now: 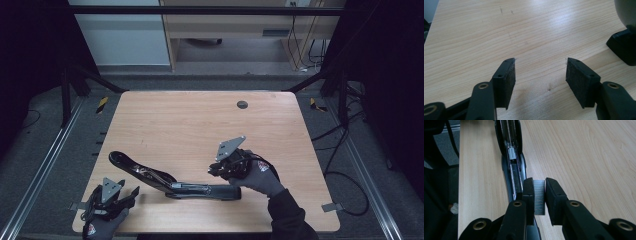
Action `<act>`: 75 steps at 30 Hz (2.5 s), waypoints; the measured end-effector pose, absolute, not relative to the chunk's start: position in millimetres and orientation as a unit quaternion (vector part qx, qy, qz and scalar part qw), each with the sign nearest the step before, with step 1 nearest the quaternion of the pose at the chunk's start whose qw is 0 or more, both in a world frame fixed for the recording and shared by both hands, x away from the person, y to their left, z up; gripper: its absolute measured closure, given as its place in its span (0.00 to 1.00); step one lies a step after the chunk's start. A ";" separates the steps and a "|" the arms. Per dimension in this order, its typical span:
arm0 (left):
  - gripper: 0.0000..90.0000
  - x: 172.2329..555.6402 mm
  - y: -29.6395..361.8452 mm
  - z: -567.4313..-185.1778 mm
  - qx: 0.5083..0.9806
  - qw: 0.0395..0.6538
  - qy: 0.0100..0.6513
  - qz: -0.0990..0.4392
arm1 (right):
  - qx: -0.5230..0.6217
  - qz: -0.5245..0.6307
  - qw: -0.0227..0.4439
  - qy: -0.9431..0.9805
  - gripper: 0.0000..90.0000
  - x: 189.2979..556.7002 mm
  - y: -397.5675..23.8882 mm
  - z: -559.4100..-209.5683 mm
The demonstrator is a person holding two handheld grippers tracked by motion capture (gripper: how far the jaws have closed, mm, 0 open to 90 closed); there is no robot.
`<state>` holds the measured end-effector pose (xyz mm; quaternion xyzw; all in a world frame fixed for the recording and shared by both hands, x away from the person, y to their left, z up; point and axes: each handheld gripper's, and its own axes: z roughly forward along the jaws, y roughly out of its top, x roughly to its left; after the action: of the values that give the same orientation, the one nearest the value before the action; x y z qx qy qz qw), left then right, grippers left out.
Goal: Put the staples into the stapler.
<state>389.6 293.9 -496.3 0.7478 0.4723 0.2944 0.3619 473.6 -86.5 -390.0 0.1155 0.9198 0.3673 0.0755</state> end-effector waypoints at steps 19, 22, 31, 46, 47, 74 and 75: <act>0.45 389.0 293.9 -496.1 0.748 0.359 0.473 0.297 | 0.089 0.370 0.054 0.923 0.87 480.1 -67.4 -401.6; 0.45 389.0 294.2 -496.0 0.748 0.360 0.473 0.296 | 0.083 0.367 0.050 0.925 0.87 480.1 -64.4 -404.2; 0.45 388.8 294.4 -495.9 0.747 0.361 0.474 0.296 | 0.075 0.369 0.038 0.926 0.87 478.6 -60.7 -412.6; 0.45 388.0 294.7 -495.5 0.746 0.363 0.474 0.296 | 0.068 0.362 0.024 0.929 0.87 477.0 -55.9 -423.7; 0.45 388.0 294.6 -495.5 0.746 0.363 0.474 0.296 | 0.068 0.363 0.023 0.929 0.87 476.8 -55.6 -424.7; 0.45 387.6 294.9 -495.2 0.747 0.363 0.472 0.297 | 0.071 0.353 0.015 0.933 0.87 477.9 -52.6 -438.0; 0.45 387.6 294.9 -495.2 0.747 0.363 0.472 0.297 | 0.070 0.354 0.016 0.933 0.87 478.2 -52.4 -438.3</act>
<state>387.6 294.9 -495.2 0.7465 0.4725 0.2967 0.3626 478.2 -52.4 -438.3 0.0701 0.9327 0.3535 0.0160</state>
